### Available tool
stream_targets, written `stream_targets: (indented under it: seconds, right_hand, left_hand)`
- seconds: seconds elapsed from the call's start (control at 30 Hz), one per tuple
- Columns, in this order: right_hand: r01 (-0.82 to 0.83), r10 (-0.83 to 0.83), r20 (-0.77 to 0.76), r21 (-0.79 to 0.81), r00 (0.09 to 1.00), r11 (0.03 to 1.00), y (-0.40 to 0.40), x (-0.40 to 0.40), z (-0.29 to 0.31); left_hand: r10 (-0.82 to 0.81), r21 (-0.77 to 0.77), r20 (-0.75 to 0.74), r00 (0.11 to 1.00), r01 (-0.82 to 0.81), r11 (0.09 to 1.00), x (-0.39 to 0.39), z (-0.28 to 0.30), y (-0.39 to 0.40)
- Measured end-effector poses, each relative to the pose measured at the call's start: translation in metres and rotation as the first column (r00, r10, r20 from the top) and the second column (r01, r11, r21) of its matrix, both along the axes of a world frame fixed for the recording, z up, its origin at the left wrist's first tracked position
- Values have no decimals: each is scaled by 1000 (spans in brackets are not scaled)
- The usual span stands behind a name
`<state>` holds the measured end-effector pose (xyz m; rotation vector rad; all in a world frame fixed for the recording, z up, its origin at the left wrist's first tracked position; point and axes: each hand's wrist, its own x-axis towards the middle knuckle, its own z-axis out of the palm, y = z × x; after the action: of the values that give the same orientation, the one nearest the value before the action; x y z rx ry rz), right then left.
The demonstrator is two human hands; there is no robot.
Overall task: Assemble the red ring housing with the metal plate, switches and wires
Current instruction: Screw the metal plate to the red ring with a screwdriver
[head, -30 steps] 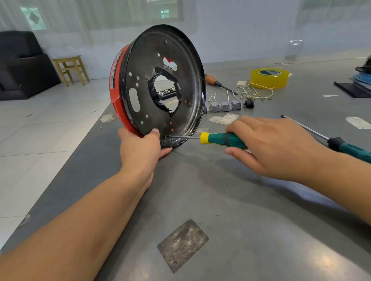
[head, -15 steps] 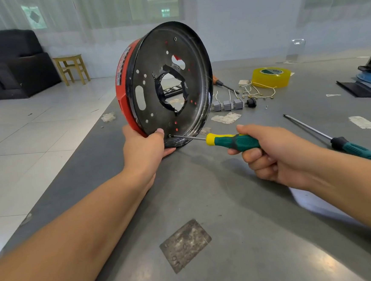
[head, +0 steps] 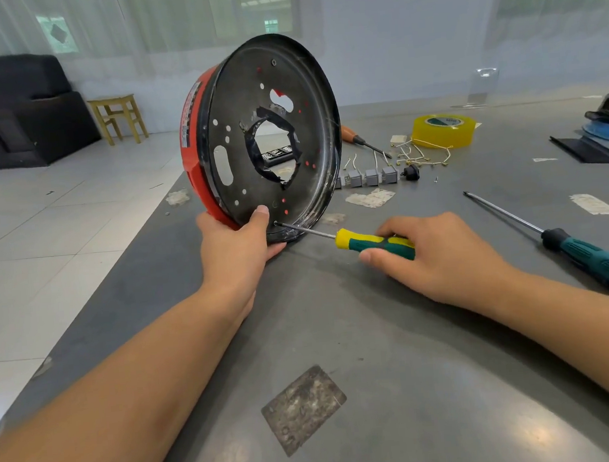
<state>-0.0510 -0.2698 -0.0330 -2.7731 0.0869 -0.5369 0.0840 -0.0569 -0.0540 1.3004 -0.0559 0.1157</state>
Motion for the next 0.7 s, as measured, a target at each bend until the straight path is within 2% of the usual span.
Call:
stream_targets:
  seconds: [0.13, 0.23, 0.33, 0.5, 0.57, 0.7]
  right_hand:
    - [11, -7, 161, -24, 987, 1000, -5, 4, -3]
    - [10, -7, 221, -12, 975, 1000, -11, 5, -3]
    - [89, -100, 294, 51, 950, 995, -24, 6, -1]
    - [302, -321, 172, 129, 931, 945, -48, 14, -7]
    - [326, -339, 96, 132, 936, 936, -54, 16, -9]
    - [295, -295, -21, 40, 955, 955, -56, 17, -11]
  left_hand:
    - [-1, -46, -11, 1000, 1, 999, 0, 1, -1]
    - [8, -70, -28, 1000, -10, 998, 0, 2, 1]
    - [0, -118, -61, 998, -7, 993, 1, 5, 2]
    - [-30, -201, -116, 993, 6, 979, 1, 8, 5]
    - [-41, -203, -115, 993, 17, 979, 0, 9, 5]
    - [-75, -172, -89, 993, 59, 983, -4, 9, 4]
